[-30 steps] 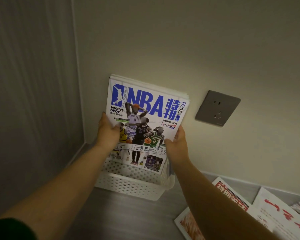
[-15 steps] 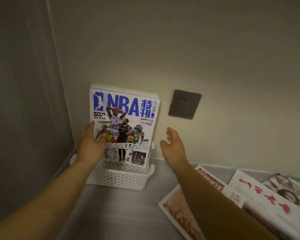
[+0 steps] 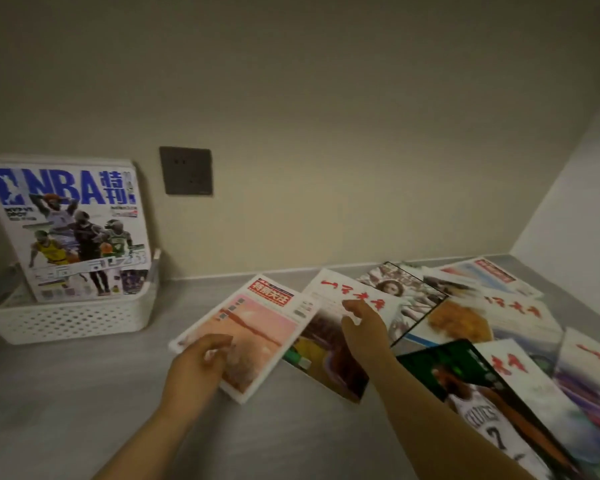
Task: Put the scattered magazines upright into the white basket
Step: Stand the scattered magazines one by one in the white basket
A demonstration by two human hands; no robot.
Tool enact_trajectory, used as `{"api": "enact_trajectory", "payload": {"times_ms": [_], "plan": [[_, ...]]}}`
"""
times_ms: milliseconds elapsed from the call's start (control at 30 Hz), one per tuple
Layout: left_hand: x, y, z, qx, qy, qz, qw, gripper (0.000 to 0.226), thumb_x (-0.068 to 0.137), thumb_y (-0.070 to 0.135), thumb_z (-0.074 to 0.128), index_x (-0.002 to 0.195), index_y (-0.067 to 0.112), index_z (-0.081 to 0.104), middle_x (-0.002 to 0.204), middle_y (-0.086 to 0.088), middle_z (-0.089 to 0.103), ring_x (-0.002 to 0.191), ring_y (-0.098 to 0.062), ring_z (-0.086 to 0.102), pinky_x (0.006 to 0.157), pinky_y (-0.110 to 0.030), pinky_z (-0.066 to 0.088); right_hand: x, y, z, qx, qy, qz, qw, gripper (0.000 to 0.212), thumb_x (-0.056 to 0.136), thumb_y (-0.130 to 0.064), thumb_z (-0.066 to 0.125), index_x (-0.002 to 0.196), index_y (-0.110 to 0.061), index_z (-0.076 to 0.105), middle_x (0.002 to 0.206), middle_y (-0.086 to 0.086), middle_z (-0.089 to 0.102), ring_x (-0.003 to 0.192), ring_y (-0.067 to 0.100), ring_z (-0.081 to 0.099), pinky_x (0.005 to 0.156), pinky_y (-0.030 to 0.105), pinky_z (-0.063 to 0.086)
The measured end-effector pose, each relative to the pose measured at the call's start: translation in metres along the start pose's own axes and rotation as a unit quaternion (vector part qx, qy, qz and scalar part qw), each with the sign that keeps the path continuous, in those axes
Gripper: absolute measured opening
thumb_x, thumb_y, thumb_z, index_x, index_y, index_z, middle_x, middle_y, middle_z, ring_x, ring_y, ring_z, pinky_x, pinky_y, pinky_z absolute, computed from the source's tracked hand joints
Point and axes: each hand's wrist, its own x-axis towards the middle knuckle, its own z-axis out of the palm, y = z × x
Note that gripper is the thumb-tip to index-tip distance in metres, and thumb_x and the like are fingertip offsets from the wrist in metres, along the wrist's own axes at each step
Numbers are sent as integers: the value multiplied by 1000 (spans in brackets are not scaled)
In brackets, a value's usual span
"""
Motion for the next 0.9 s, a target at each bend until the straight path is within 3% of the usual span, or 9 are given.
{"api": "enact_trajectory", "payload": {"times_ms": [67,133,167,267,367,500,600,800,900], "plan": [[-29,12,40,13,-30,-17,999,28,84,5,53,70,29,58,99,-9,65,88,-23,55,74,-26,37,-5,45,-41,-7,3,20,1000,31,91,-8,41,120,-12,51,123,9,55,102,23,54,74,19,42],[-57,20,81,28,-70,-25,997,23,85,5,52,78,24,62,107,-11,67,95,-26,58,84,-29,43,-11,89,-83,-29,7,41,999,31,90,-7,40,119,-10,53,96,4,61,77,23,58,59,23,47],[-71,24,102,48,-97,-26,994,20,85,4,51,86,19,65,112,-12,66,101,-27,58,90,-31,43,-14,110,-104,-41,9,58,997,31,90,-6,41,118,-10,53,93,5,62,74,24,58,62,30,49],[-106,37,155,112,-156,0,981,28,87,9,48,110,13,62,126,-6,59,114,-21,54,96,-21,37,-21,169,-157,-103,13,82,991,29,90,-12,46,117,-8,54,113,16,62,90,26,59,75,29,46],[-134,46,200,192,-174,26,965,37,90,30,45,126,21,48,140,-2,45,127,-16,41,105,-20,28,-25,218,-192,-195,1,80,978,36,88,-22,49,120,-7,52,124,17,57,112,30,52,94,36,42],[-157,54,241,343,-187,7,921,57,89,50,32,139,23,24,154,-1,15,141,-17,13,115,-29,12,-31,262,-207,-313,-52,58,946,57,92,-40,39,140,-15,22,153,10,17,141,26,14,115,39,13],[-167,59,260,349,-188,-6,918,59,88,50,33,140,26,18,155,0,7,142,-19,3,116,-34,6,-36,274,-204,-339,-45,14,940,59,93,-44,30,143,-17,15,155,8,10,143,25,6,116,40,6],[-175,70,276,286,-165,-87,940,62,84,44,48,138,30,22,154,2,13,142,-20,3,114,-40,4,-34,281,-201,-357,-39,-17,933,58,94,-44,25,143,-19,10,155,5,9,143,25,3,116,41,2],[-178,76,281,182,-127,-107,969,61,78,27,63,132,21,36,140,-6,41,133,-23,29,111,-41,19,-33,282,-201,-354,-41,-24,934,58,94,-44,24,144,-19,8,155,3,9,143,24,2,116,41,1]]}}
